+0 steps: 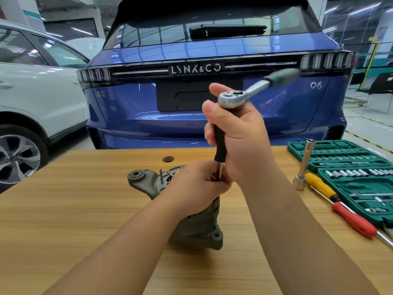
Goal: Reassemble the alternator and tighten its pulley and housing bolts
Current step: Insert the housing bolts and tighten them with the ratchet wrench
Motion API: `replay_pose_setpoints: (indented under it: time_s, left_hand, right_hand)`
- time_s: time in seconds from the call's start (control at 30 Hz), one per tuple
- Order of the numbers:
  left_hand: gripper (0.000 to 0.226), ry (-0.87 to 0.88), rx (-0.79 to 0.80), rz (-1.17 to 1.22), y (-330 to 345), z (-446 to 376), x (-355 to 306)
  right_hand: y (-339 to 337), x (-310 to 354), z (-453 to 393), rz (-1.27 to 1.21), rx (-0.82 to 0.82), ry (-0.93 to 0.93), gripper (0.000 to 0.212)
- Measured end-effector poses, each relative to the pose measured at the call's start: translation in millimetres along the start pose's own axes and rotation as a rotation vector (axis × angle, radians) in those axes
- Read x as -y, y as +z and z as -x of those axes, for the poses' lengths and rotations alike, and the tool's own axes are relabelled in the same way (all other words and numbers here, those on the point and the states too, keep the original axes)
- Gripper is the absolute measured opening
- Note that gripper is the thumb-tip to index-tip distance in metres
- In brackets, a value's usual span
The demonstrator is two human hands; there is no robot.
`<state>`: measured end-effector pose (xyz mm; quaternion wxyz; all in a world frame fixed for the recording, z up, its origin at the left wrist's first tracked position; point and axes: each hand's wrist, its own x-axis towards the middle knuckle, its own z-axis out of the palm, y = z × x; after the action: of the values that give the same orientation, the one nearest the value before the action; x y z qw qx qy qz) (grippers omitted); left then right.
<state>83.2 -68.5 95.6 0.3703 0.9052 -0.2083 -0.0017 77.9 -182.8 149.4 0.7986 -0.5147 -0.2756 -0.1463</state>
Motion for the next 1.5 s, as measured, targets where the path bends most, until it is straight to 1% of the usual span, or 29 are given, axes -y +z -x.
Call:
replay_pose_setpoints:
  time_s: [0.03, 0.1, 0.17, 0.2, 0.23, 0.3, 0.37, 0.4, 0.43, 0.47, 0.53, 0.6, 0.63, 0.67, 0.7, 0.77, 0.83, 0.87, 0.97, 1.07, 1.13, 1.2, 1.23, 1.27, 1.3, 1.33, 1.37, 1.43, 1.5]
  left_hand:
    - [0.006, -0.001, -0.007, 0.007, 0, 0, -1]
    - [0.006, 0.001, -0.02, 0.004, 0, 2, -3]
    - [0.008, -0.003, -0.017, 0.009, -1, 5, -4]
    - [0.008, -0.007, -0.012, 0.015, -1, 6, -5]
    - [0.008, -0.011, -0.009, 0.019, -2, 7, -5]
    - [0.008, -0.026, -0.004, 0.025, -3, 7, -5]
    - [0.01, -0.038, 0.0, 0.028, -4, 8, -4]
    - [0.01, -0.039, -0.002, 0.033, -3, 7, -5]
    - [0.009, -0.037, -0.011, 0.043, -2, 7, -5]
    - [0.007, -0.034, -0.026, 0.062, 0, 6, -4]
    - [0.006, -0.034, -0.026, 0.069, 1, 5, -4]
    - [0.008, -0.025, -0.004, 0.048, 2, 5, -3]
    - [0.008, -0.024, -0.004, 0.046, 2, 4, -2]
    - [0.008, -0.025, -0.005, 0.044, 1, 3, -2]
    - [0.008, -0.034, -0.006, 0.04, 2, 2, -2]
    - [0.009, -0.048, -0.006, 0.038, 1, 2, -2]
    - [0.008, -0.045, -0.01, 0.039, 0, 2, -1]
    - [0.008, -0.042, -0.012, 0.044, -1, 4, -1]
    - [0.008, -0.044, -0.019, 0.053, -2, 6, -3]
    - [0.008, -0.044, -0.021, 0.046, -2, 7, -5]
    - [0.009, -0.054, -0.012, 0.058, -3, 8, -5]
    - [0.008, -0.065, -0.009, 0.07, -4, 9, -5]
    - [0.007, -0.07, -0.011, 0.069, -4, 9, -4]
    - [0.007, -0.071, -0.013, 0.067, -4, 9, -5]
    - [0.007, -0.07, -0.015, 0.074, -3, 8, -5]
    - [0.006, -0.066, -0.016, 0.093, -1, 7, -6]
    - [0.006, -0.069, -0.017, 0.112, 0, 6, -6]
    - [0.008, -0.053, -0.016, 0.071, 0, 5, -6]
    - [0.014, -0.024, -0.021, 0.03, -1, 5, -6]
  right_hand:
    - [2, -2, 1, 0.043, -0.025, -0.083, 0.027]
    - [6, -6, 2, 0.12, -0.025, -0.213, 0.029]
    - [6, -9, 3, 0.162, 0.006, -0.262, 0.032]
    - [5, -9, 3, 0.143, 0.042, -0.266, 0.035]
    - [5, -9, 3, 0.081, 0.091, -0.25, 0.038]
    - [4, -7, -1, -0.103, 0.202, -0.139, 0.046]
    - [2, -6, -4, -0.229, 0.263, -0.017, 0.061]
    - [1, -6, -4, -0.251, 0.265, -0.002, 0.07]
    - [0, -6, -3, -0.251, 0.242, -0.004, 0.075]
    - [1, -6, 0, -0.216, 0.185, -0.019, 0.074]
    - [6, -6, 4, -0.044, 0.006, -0.056, 0.069]
    - [7, -7, 3, 0.128, -0.185, -0.09, 0.056]
    - [6, -6, 1, 0.158, -0.226, -0.072, 0.046]
    - [4, -5, 0, 0.156, -0.224, -0.031, 0.039]
    - [1, -2, -1, 0.118, -0.185, 0.029, 0.034]
    - [-4, 2, 0, 0.004, -0.028, 0.107, 0.024]
    - [-2, 2, 3, -0.047, 0.097, 0.073, 0.028]
    - [0, 0, 4, -0.022, 0.12, 0.014, 0.031]
    - [9, -6, 5, 0.108, 0.087, -0.178, 0.034]
    - [8, -10, 6, 0.169, 0.041, -0.259, 0.038]
    - [6, -9, 4, 0.054, 0.122, -0.198, 0.04]
    - [3, -6, -2, -0.14, 0.241, -0.036, 0.043]
    - [3, -6, -4, -0.199, 0.281, 0.023, 0.048]
    - [1, -6, -5, -0.224, 0.298, 0.042, 0.052]
    - [1, -7, -3, -0.226, 0.287, 0.038, 0.053]
    - [3, -7, -1, -0.2, 0.242, 0.026, 0.054]
    - [5, -7, 3, -0.134, 0.175, 0.007, 0.055]
    - [11, -8, 7, 0.066, -0.001, -0.056, 0.054]
    - [13, -7, 6, 0.19, -0.16, -0.092, 0.038]
